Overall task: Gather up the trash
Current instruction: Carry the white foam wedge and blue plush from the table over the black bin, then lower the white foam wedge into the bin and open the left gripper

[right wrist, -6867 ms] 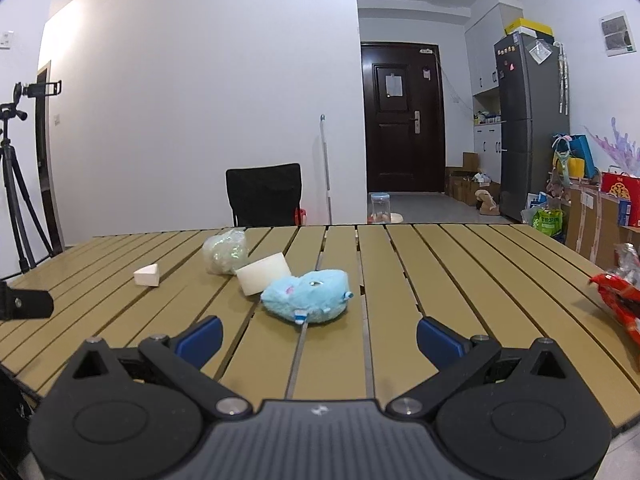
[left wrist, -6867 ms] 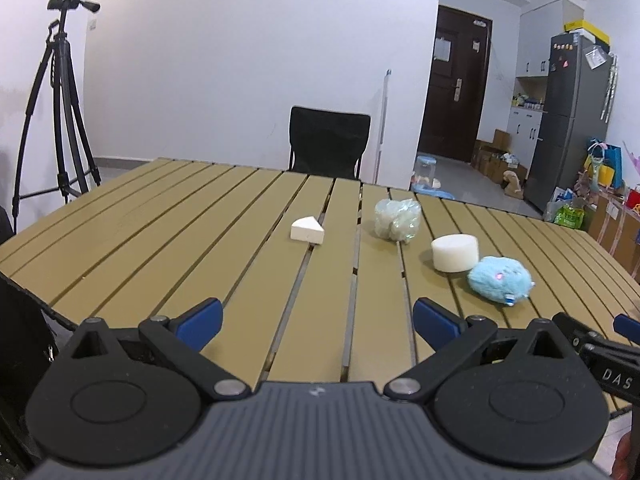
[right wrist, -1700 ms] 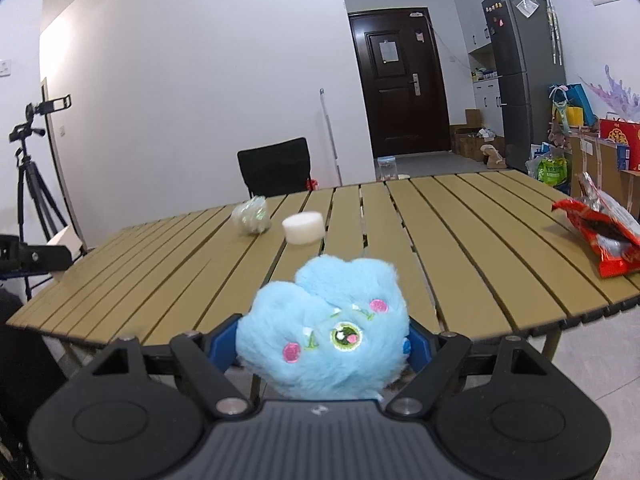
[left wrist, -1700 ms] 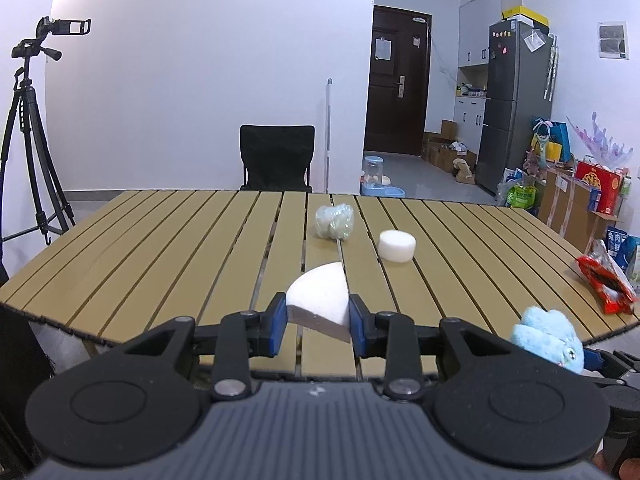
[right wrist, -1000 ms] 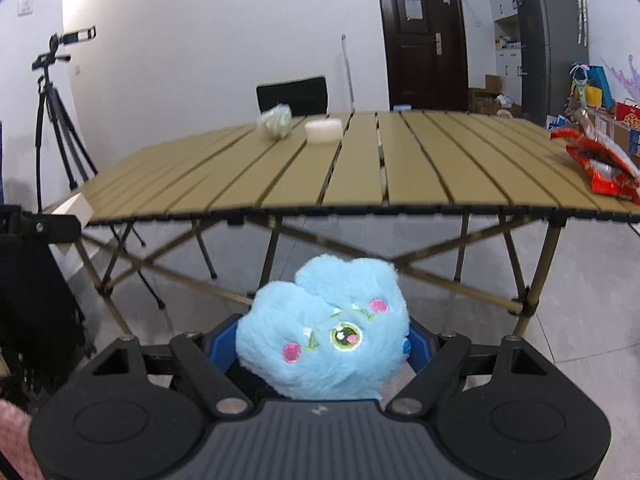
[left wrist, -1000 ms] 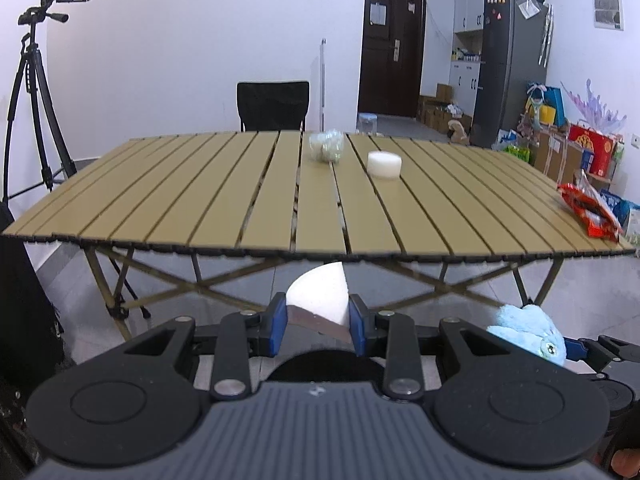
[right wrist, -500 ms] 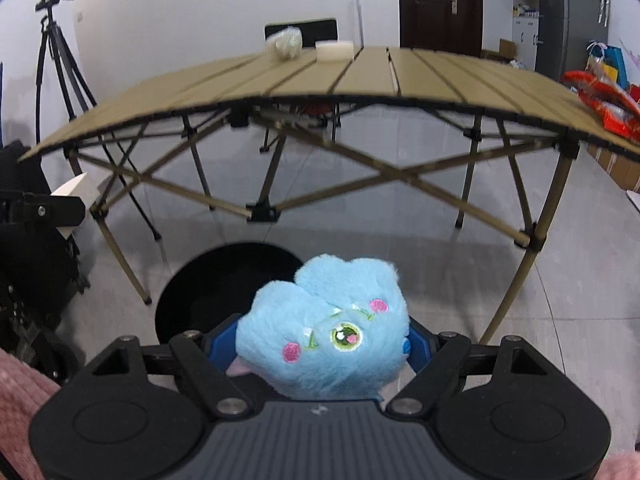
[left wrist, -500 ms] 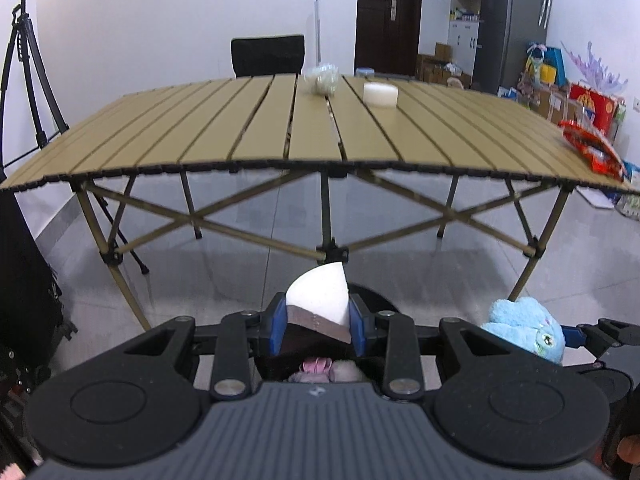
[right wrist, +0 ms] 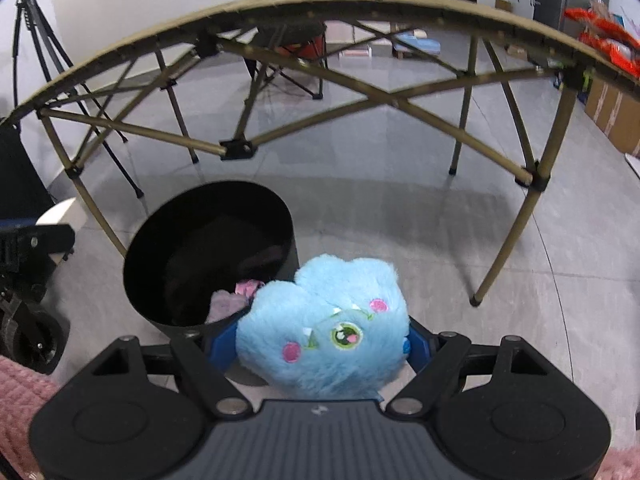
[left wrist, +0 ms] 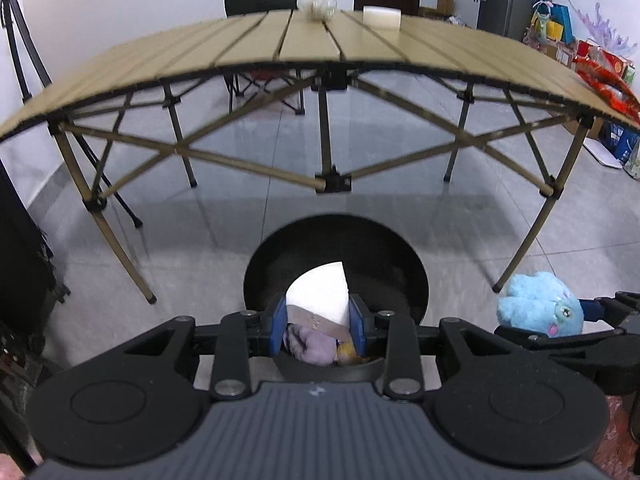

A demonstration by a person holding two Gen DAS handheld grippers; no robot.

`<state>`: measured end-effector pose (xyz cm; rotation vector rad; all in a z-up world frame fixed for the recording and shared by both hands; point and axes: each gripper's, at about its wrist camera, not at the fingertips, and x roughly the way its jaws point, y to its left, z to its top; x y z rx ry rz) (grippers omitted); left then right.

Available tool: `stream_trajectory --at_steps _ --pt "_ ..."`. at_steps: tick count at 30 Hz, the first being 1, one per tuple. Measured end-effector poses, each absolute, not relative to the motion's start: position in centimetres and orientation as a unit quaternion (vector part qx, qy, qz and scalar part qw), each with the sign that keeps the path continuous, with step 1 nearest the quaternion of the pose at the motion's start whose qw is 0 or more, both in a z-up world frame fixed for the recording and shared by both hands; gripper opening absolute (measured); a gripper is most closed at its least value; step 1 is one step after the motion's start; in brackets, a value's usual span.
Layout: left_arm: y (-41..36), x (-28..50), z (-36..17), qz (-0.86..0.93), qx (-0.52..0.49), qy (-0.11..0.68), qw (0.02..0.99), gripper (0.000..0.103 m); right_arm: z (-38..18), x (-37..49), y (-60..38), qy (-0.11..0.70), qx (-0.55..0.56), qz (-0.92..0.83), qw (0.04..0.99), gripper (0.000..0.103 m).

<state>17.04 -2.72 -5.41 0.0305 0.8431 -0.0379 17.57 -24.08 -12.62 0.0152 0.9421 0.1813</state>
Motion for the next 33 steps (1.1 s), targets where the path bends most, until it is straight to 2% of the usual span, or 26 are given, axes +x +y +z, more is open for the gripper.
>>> stream_trajectory --at_steps 18,33 --pt "-0.1 19.5 -12.2 -0.023 -0.014 0.491 0.871 0.033 -16.9 20.1 -23.3 0.497 -0.012 0.057 0.866 0.080" --pt "1.2 21.3 -15.2 0.028 -0.014 0.565 0.824 0.033 -18.4 20.9 -24.0 0.515 -0.004 0.042 0.856 0.080"
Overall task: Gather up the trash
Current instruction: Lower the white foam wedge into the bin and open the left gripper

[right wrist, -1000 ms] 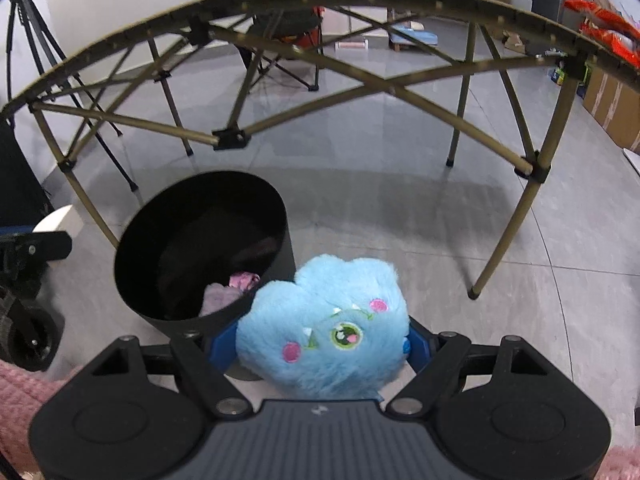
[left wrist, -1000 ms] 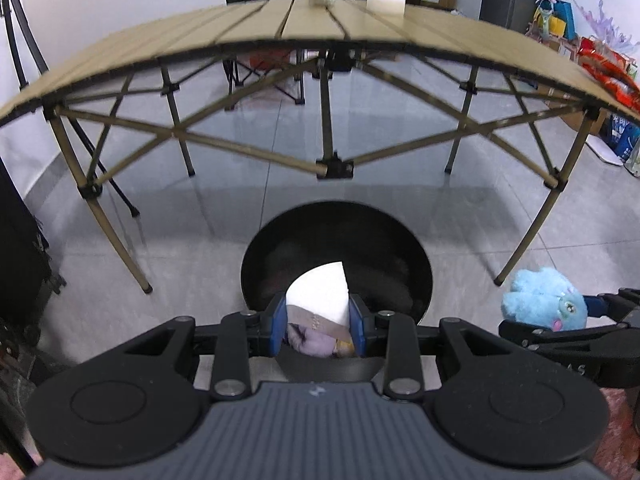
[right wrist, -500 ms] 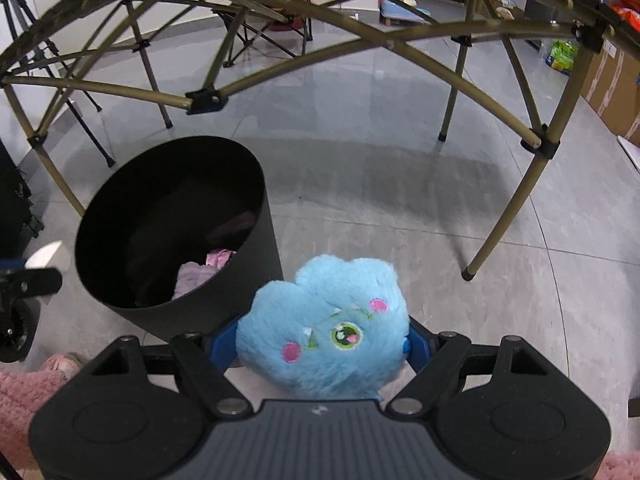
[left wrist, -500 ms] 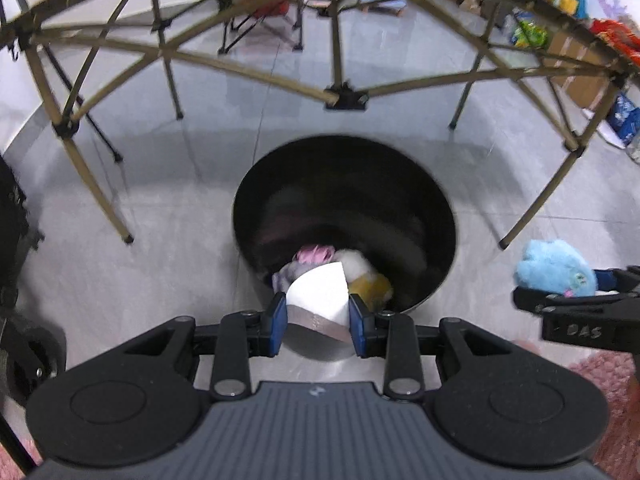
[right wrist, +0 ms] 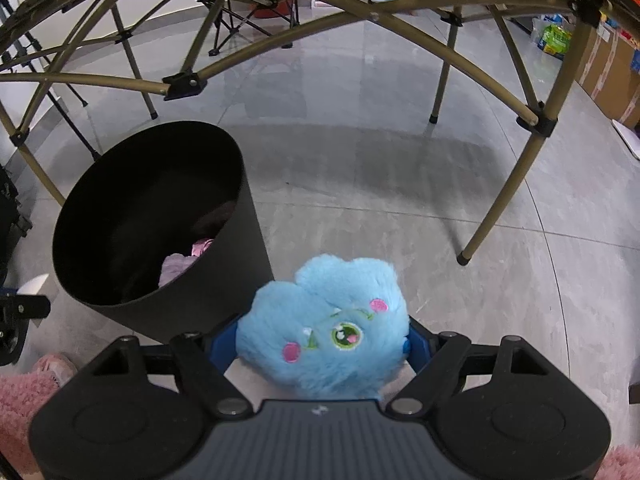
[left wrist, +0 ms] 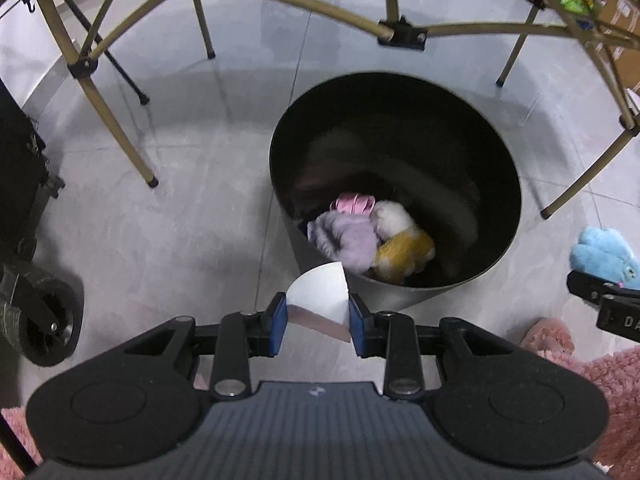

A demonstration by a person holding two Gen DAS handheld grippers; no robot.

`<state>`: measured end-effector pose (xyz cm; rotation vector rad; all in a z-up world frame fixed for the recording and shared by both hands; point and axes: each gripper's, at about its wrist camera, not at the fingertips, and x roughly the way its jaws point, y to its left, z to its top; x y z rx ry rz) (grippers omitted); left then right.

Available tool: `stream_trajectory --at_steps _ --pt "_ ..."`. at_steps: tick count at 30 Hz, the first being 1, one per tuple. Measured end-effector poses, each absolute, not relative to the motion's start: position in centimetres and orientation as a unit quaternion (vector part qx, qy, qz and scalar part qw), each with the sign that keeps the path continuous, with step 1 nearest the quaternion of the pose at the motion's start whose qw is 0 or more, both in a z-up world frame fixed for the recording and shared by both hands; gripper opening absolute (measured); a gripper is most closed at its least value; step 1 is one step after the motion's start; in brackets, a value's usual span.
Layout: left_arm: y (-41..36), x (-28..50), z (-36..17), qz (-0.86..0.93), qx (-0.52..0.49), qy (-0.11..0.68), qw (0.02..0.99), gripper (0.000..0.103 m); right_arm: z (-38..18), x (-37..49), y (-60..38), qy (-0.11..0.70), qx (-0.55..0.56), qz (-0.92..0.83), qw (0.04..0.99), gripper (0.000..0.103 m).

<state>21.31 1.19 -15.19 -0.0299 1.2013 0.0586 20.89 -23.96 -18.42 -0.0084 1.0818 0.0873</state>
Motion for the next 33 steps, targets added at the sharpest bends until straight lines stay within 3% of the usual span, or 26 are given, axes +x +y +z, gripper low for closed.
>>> stream_trajectory --at_steps 33 --pt "-3.3 26.3 -13.7 0.049 0.012 0.552 0.833 0.030 -19.5 21.1 -27.4 0.524 0.041 0.017 0.850 0.080"
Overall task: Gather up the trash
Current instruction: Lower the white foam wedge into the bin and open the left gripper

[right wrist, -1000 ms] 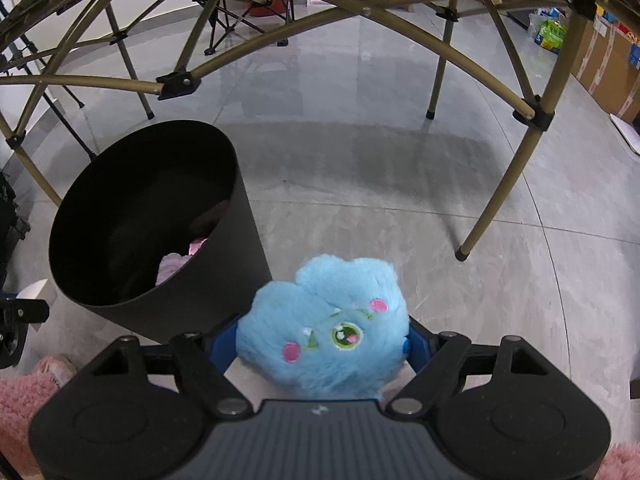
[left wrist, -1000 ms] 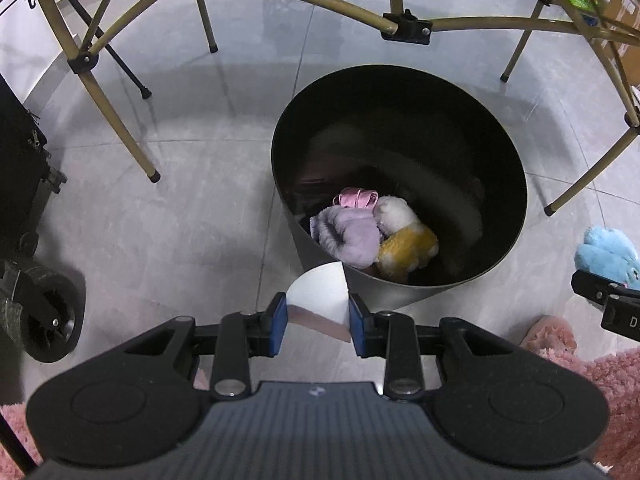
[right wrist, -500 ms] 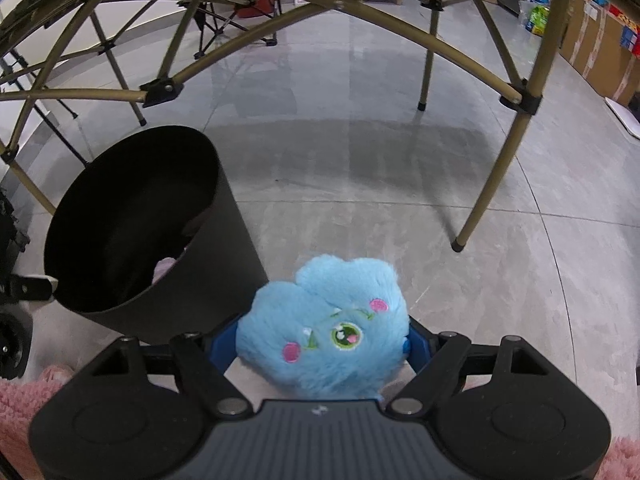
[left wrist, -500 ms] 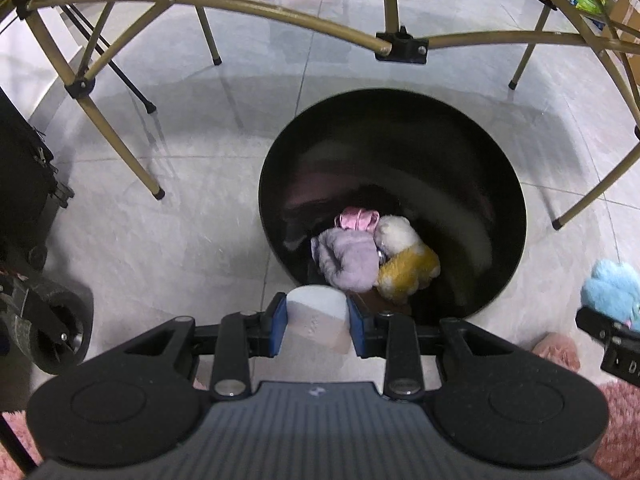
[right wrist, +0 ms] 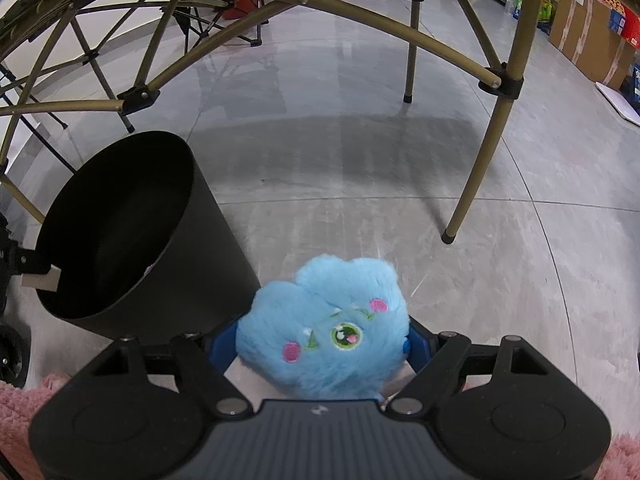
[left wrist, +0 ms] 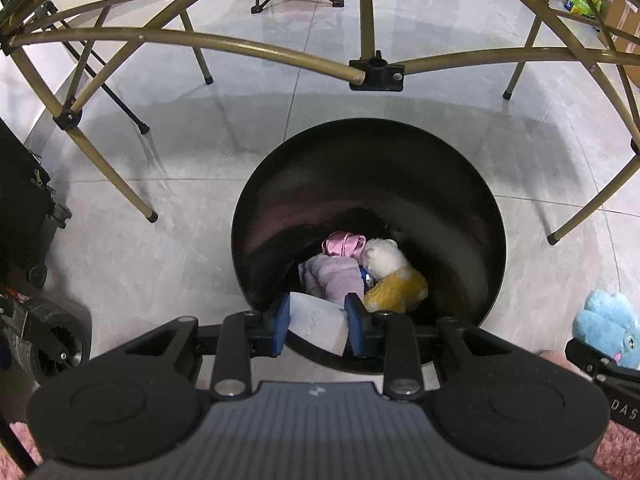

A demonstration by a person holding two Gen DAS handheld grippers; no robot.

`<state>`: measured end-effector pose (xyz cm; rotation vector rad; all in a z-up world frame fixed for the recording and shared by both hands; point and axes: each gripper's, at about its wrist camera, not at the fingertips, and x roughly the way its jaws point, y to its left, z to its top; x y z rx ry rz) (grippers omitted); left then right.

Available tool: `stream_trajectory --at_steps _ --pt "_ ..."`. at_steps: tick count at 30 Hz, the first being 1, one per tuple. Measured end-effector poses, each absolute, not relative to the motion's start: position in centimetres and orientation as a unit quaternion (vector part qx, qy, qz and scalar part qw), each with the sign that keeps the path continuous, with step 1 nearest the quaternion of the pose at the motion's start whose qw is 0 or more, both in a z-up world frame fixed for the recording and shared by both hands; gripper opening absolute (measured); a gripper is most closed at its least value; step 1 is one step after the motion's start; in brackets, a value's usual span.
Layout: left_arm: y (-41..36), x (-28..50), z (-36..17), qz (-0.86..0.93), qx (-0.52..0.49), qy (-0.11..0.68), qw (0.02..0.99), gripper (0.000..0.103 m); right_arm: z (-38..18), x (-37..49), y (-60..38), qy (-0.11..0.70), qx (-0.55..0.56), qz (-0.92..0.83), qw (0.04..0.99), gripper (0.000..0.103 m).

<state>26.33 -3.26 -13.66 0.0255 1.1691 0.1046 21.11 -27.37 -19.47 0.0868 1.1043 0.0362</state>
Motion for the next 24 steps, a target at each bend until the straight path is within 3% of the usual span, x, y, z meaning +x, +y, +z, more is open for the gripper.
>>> stream_trajectory --at_steps 24 --pt "-6.7 29.5 -12.0 0.029 -0.009 0.548 0.836 0.030 -20.7 21.9 -28.6 0.532 0.044 -0.015 0.845 0.080"
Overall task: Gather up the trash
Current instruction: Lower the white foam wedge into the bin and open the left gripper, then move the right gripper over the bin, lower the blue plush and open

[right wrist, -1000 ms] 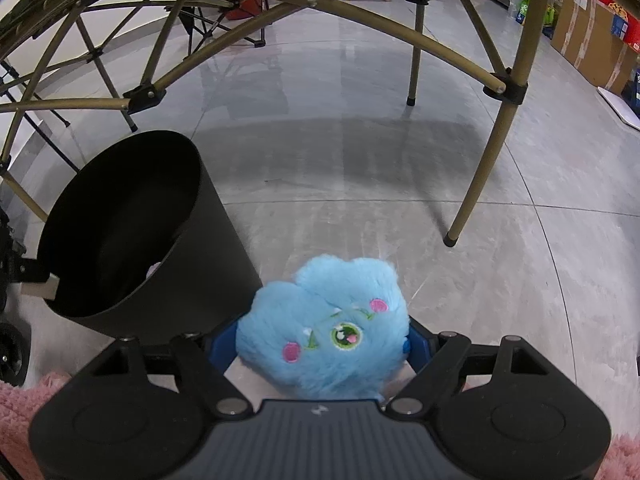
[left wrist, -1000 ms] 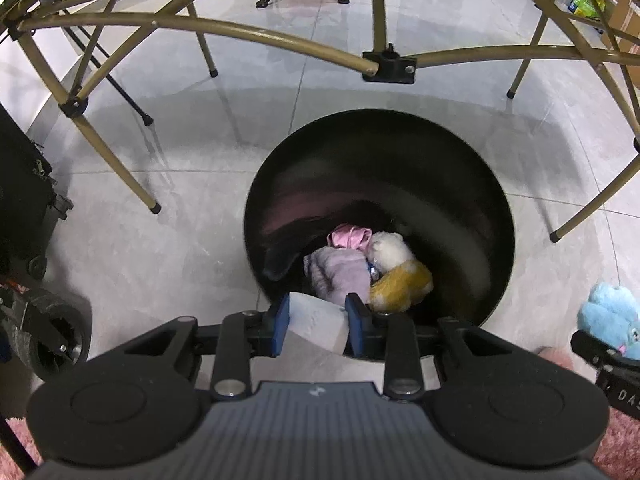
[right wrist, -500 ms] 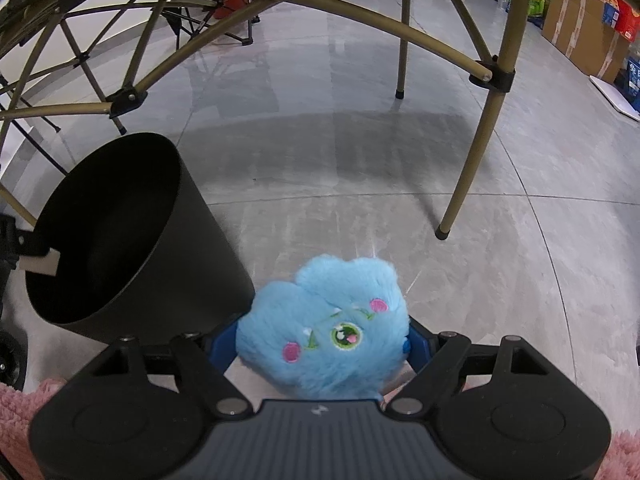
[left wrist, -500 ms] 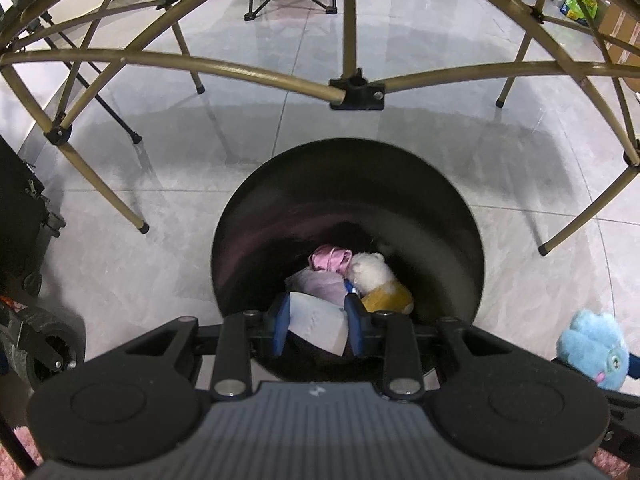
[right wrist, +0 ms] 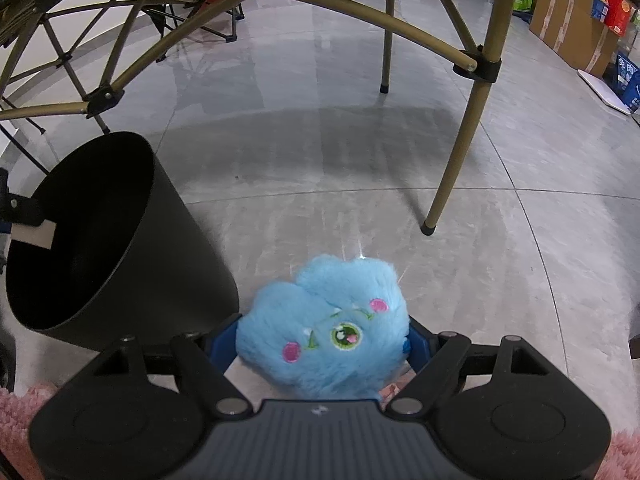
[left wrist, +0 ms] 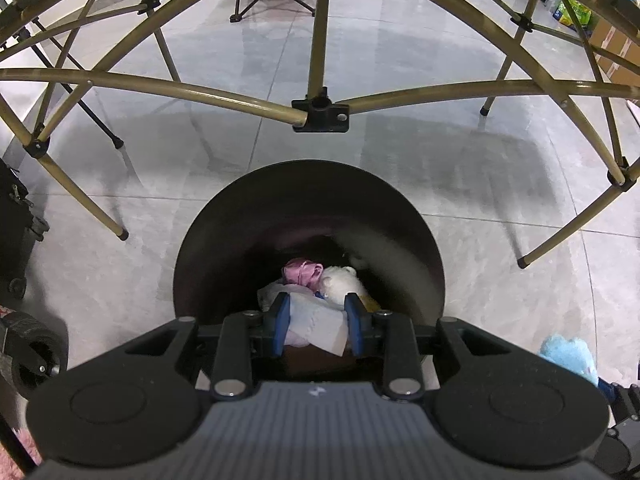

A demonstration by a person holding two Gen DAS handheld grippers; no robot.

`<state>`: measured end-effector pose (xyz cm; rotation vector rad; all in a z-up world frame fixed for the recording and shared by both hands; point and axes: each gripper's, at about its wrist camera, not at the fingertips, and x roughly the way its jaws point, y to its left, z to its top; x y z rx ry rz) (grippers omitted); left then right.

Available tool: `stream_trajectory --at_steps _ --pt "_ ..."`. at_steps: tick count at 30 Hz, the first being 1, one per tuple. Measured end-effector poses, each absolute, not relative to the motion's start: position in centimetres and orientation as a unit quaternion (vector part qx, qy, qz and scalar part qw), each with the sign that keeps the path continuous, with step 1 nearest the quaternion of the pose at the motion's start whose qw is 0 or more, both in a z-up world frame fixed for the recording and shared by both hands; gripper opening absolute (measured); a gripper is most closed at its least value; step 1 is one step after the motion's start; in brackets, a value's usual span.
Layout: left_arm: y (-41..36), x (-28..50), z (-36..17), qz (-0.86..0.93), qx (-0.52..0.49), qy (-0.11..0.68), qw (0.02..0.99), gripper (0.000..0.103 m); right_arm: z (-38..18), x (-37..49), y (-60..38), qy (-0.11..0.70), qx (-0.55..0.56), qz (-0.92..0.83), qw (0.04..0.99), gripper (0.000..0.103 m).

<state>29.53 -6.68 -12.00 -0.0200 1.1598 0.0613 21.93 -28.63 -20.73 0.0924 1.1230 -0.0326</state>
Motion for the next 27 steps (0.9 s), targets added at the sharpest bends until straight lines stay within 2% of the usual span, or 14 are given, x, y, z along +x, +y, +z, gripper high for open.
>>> stream_trajectory --at_steps 7,10,11,13,15,16,27 --pt "-6.6 29.7 -11.9 0.028 -0.015 0.549 0.835 0.030 -20.9 22.1 -28.8 0.534 0.046 -0.020 0.844 0.080" --pt "-6.4 29.6 -11.8 0.033 -0.016 0.549 0.835 0.034 -20.9 22.1 -28.8 0.533 0.045 -0.020 0.845 0.080" --pt "-6.4 29.6 -11.8 0.036 -0.016 0.549 0.835 0.038 -20.9 22.0 -28.8 0.532 0.045 -0.020 0.845 0.080" --pt "-6.3 29.5 -11.7 0.040 -0.019 0.548 0.835 0.054 -20.8 21.9 -28.8 0.531 0.044 -0.021 0.846 0.080" --pt "-6.2 29.5 -11.6 0.045 -0.021 0.545 0.837 0.094 -20.8 21.9 -28.9 0.531 0.044 -0.022 0.846 0.080" --pt "-6.1 29.4 -11.4 0.049 -0.023 0.540 0.840 0.102 -20.8 21.9 -28.9 0.531 0.043 -0.022 0.846 0.080" --pt "-5.4 29.0 -11.4 0.051 -0.027 0.542 0.838 0.103 -20.6 21.8 -28.6 0.526 0.035 -0.024 0.850 0.080"
